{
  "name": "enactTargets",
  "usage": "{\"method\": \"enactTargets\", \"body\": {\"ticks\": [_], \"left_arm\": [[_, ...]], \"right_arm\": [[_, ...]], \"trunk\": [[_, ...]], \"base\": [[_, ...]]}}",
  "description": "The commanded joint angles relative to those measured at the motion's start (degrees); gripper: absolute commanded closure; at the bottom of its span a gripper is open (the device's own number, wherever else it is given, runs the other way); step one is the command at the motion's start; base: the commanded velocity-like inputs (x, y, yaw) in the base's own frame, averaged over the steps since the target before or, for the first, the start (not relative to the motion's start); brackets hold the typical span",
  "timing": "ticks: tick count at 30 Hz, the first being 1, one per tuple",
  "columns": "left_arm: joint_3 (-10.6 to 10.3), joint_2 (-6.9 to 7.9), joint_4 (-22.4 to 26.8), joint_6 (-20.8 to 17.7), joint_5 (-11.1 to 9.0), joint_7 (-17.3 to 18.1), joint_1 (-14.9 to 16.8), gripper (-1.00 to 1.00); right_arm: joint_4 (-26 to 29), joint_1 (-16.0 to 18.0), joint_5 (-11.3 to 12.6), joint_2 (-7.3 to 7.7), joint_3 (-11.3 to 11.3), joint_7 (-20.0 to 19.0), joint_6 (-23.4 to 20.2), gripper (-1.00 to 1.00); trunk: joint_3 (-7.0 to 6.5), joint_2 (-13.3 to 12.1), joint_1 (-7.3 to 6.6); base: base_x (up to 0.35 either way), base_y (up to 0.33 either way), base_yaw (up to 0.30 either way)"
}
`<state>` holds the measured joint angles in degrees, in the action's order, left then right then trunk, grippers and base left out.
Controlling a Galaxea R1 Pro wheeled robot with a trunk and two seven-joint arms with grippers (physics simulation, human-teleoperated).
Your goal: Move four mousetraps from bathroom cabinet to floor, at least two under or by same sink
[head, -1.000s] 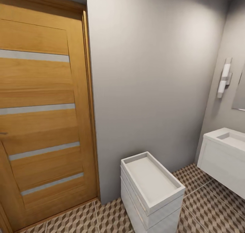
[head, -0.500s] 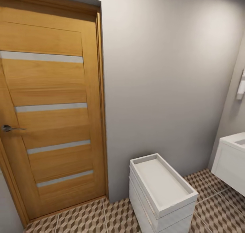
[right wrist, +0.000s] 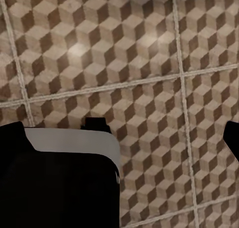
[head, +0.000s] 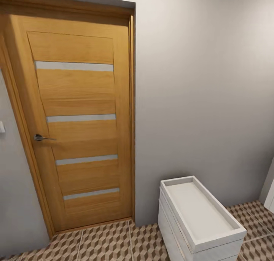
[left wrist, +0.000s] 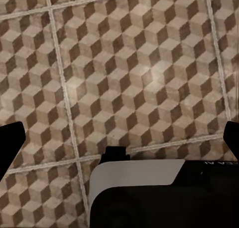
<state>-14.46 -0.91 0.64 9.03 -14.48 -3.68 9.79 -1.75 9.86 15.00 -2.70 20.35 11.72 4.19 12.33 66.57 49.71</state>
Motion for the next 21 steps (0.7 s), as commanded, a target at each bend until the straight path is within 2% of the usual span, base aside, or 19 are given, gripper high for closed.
{"method": "enactTargets", "body": {"ticks": [1,12,21], "left_arm": [[-0.48,-0.07,-0.06,0.21,-0.44,-0.19,0.05,-1.0],[-0.48,-0.4,-0.1,0.29,-0.46,-0.18,0.05,-1.0],[-0.48,-0.41,-0.11,0.29,-0.51,-0.26,0.05,-1.0]], "right_arm": [[-0.18,0.07,0.58,-0.01,0.48,0.06,0.38,-1.0],[-0.18,0.07,0.48,-0.25,0.52,-0.33,0.0,-1.0],[-0.18,0.07,0.5,0.03,0.49,-2.79,0.12,-1.0]], "trunk": [[0.08,0.05,0.0],[0.08,0.05,0.0],[0.08,0.05,0.0]], "base": [[0.0,0.0,0.181],[0.0,0.0,0.044],[0.0,0.0,0.233]]}}
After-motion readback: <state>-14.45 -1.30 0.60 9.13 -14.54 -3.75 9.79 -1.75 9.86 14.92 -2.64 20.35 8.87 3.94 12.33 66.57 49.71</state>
